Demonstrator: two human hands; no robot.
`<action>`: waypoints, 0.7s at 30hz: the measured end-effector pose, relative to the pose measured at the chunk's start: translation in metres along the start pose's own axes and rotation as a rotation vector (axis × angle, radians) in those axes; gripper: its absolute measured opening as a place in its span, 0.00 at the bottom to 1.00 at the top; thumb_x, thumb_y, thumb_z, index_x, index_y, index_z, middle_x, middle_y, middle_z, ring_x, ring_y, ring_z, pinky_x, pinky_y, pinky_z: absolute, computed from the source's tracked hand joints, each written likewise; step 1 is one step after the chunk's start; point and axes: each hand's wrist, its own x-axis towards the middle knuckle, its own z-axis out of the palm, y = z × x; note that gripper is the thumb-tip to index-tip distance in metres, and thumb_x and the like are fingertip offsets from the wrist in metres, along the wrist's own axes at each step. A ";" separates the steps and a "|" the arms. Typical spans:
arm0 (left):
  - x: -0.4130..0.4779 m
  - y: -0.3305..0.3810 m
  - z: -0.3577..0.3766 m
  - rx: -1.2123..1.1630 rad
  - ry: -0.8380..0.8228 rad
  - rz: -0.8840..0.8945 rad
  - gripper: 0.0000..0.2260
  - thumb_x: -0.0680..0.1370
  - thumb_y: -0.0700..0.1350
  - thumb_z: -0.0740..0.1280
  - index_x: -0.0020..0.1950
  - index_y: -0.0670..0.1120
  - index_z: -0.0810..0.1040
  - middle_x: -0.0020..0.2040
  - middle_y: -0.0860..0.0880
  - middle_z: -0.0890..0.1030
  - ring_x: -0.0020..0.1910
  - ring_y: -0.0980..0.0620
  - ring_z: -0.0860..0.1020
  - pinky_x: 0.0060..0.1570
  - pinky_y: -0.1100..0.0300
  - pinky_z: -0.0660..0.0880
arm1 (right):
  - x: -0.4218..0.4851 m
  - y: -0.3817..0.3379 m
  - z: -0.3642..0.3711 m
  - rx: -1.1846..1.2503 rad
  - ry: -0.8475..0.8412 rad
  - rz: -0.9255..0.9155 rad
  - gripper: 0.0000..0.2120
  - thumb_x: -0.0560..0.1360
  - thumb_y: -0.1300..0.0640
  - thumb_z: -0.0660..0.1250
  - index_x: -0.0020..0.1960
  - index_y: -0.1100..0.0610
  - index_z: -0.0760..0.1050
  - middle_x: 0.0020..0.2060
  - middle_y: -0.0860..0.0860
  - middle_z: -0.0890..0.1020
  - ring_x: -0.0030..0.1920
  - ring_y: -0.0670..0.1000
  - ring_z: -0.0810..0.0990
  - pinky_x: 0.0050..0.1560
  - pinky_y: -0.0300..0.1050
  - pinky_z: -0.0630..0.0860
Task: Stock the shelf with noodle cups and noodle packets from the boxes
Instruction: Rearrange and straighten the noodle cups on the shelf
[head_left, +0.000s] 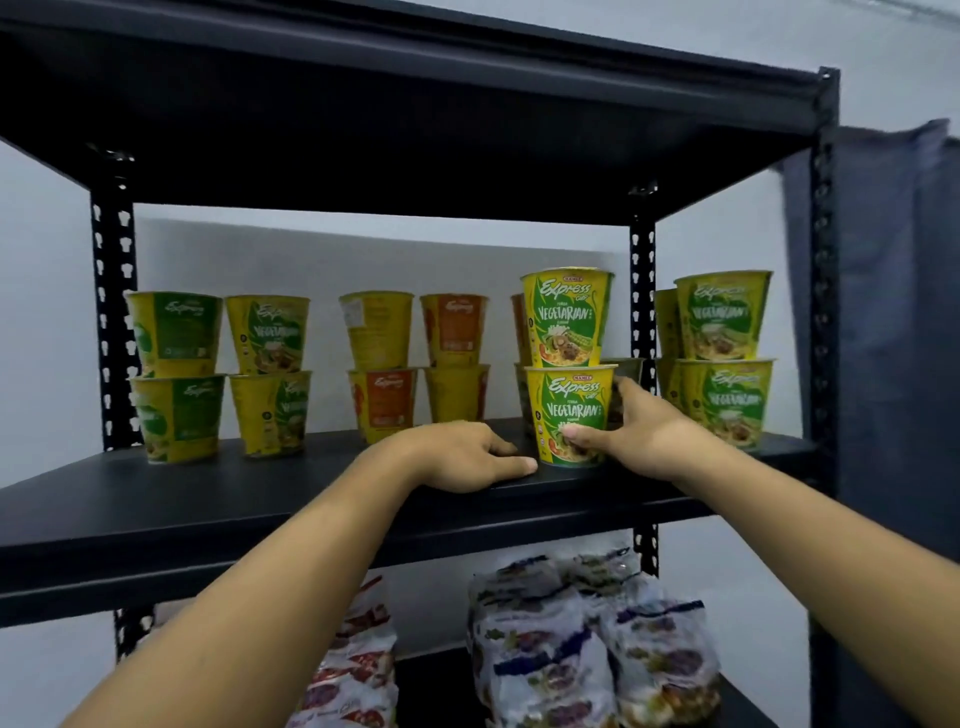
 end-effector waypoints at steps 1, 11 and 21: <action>0.007 0.007 0.000 0.010 0.000 0.004 0.29 0.82 0.68 0.55 0.78 0.53 0.71 0.77 0.52 0.71 0.74 0.48 0.70 0.72 0.53 0.66 | 0.002 0.007 -0.007 -0.012 0.018 0.010 0.36 0.69 0.39 0.78 0.70 0.47 0.67 0.63 0.45 0.80 0.64 0.50 0.78 0.68 0.54 0.74; 0.040 0.019 0.015 -0.126 0.032 -0.019 0.28 0.82 0.68 0.56 0.79 0.56 0.70 0.79 0.53 0.69 0.76 0.49 0.67 0.69 0.56 0.62 | 0.012 0.044 -0.023 -0.162 0.184 0.046 0.29 0.75 0.40 0.73 0.69 0.52 0.70 0.61 0.51 0.81 0.61 0.56 0.79 0.60 0.50 0.76; 0.038 0.016 0.018 -0.171 0.083 -0.016 0.26 0.81 0.68 0.59 0.75 0.59 0.73 0.76 0.56 0.72 0.73 0.51 0.70 0.68 0.56 0.65 | 0.000 0.055 -0.029 -0.360 0.395 -0.044 0.20 0.76 0.38 0.71 0.56 0.54 0.77 0.46 0.50 0.83 0.47 0.55 0.81 0.48 0.50 0.80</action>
